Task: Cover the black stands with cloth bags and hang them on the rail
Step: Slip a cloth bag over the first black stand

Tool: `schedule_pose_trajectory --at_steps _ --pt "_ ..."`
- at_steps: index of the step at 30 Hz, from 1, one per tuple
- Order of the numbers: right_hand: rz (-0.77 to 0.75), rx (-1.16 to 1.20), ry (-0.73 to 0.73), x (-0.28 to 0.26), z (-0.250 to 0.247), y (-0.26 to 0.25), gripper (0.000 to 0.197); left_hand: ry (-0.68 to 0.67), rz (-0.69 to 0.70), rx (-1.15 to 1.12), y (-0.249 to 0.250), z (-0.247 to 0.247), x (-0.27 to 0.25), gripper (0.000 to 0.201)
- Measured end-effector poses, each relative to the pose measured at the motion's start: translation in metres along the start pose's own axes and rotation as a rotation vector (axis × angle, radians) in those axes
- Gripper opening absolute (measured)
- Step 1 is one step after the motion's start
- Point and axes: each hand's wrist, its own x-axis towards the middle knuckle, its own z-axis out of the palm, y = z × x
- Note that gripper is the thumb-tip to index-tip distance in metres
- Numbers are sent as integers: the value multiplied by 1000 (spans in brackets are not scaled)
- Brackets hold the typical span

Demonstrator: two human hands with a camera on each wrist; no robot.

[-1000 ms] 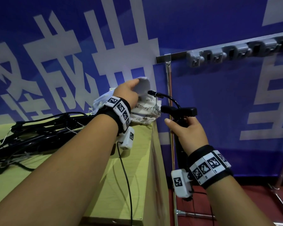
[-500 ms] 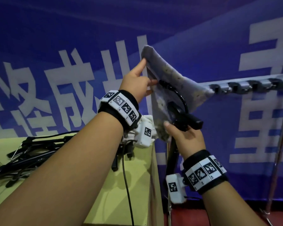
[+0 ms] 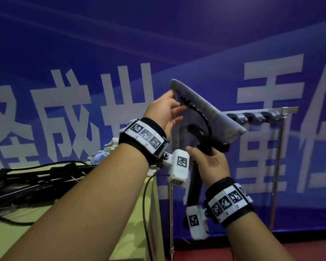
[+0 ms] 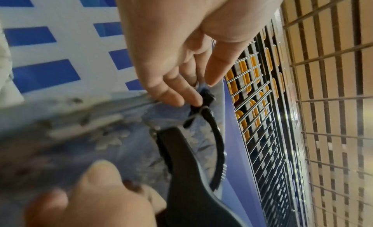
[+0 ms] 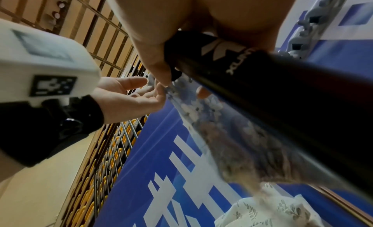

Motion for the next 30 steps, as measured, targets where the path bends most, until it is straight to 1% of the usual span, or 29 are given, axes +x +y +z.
schedule_pose_trajectory --at_steps 2,4,6,8,10,11,12,14,18,19,22,24,27,30 --pt "37 4 -43 -2 -2 -4 12 51 -25 40 -3 6 0 56" --pt "67 26 -74 -3 -2 -7 10 67 -58 31 -4 9 -2 55" --pt "86 36 -104 -4 -1 -6 10 59 -96 -27 -5 8 -3 55" --pt "109 32 -142 -7 0 -3 18 62 -147 -125 -7 4 -4 50" --pt "134 57 -170 -12 1 1 20 76 -189 -228 -11 -1 -5 37" --pt "149 67 -184 -14 2 4 15 79 -206 -276 -14 -2 -5 30" --pt "171 80 -192 -16 4 5 5 77 -222 -317 -16 -4 -6 27" --pt "206 91 -177 -17 6 12 18 77 -242 -371 -21 -6 -9 33" --pt "263 120 -132 -10 8 27 35 146 -283 -467 -30 -14 -9 54" --pt "272 130 -122 -9 8 28 36 153 -290 -495 -32 -16 -8 57" --pt "283 135 -118 -7 8 32 26 148 -301 -578 -37 -21 -4 58" --pt "285 158 -129 -5 9 32 25 142 -303 -611 -39 -23 -3 60" --pt "299 209 -149 -1 11 36 26 146 -304 -603 -41 -22 -1 68" --pt "317 217 -149 2 11 42 25 153 -307 -579 -43 -23 1 64"
